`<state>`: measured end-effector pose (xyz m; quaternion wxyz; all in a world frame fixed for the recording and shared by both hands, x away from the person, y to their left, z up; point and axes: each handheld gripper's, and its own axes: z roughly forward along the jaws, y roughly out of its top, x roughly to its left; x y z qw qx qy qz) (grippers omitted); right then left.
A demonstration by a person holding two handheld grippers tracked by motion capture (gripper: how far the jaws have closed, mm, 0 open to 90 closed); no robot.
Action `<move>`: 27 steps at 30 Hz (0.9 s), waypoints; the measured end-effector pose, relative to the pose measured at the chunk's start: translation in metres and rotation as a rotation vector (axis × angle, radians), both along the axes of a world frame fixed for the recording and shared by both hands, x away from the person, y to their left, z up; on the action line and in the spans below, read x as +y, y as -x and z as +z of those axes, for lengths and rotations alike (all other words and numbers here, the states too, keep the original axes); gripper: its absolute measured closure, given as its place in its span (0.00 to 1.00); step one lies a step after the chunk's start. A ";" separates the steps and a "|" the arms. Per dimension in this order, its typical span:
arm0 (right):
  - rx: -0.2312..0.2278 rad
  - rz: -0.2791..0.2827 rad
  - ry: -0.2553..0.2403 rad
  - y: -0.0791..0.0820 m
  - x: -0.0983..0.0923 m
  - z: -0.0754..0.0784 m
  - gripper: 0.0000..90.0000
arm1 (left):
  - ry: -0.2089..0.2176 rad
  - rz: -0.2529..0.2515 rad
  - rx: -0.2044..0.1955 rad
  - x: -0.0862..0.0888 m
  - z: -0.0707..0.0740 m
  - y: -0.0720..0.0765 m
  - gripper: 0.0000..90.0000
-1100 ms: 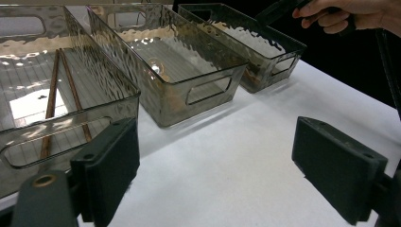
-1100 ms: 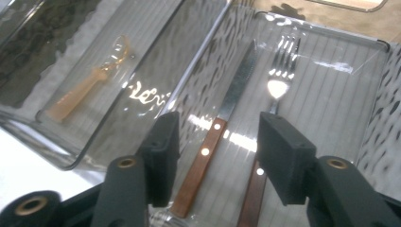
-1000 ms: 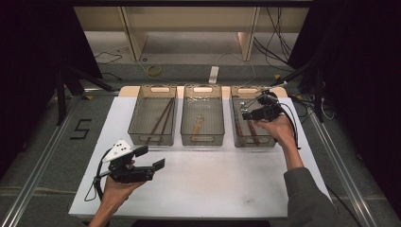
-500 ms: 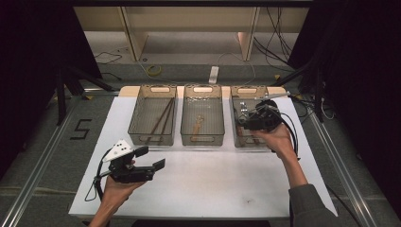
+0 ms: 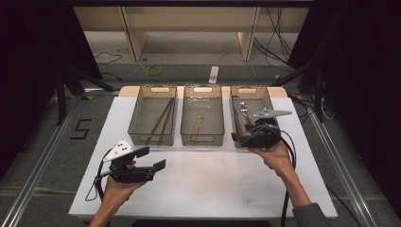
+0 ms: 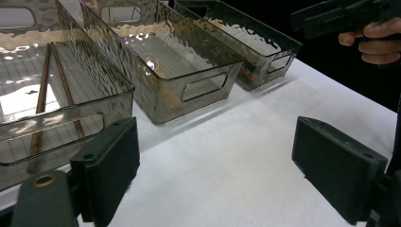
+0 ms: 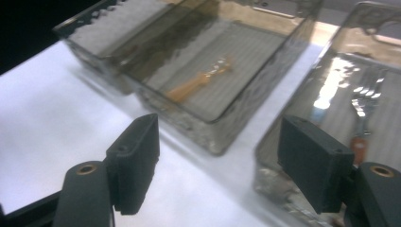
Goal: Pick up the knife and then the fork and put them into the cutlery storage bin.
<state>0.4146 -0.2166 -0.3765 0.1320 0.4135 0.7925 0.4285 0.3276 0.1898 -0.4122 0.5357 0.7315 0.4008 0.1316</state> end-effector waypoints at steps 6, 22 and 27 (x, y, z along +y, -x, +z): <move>-0.007 0.020 -0.031 0.013 0.002 -0.006 0.34 | -0.007 -0.018 0.013 -0.002 -0.001 0.000 0.17; -0.074 0.026 -0.128 0.055 -0.014 -0.025 0.31 | -0.002 -0.032 0.026 -0.003 -0.002 0.000 0.17; -0.084 0.027 -0.150 0.067 -0.019 -0.034 0.28 | -0.003 -0.032 0.028 -0.003 -0.002 0.000 0.17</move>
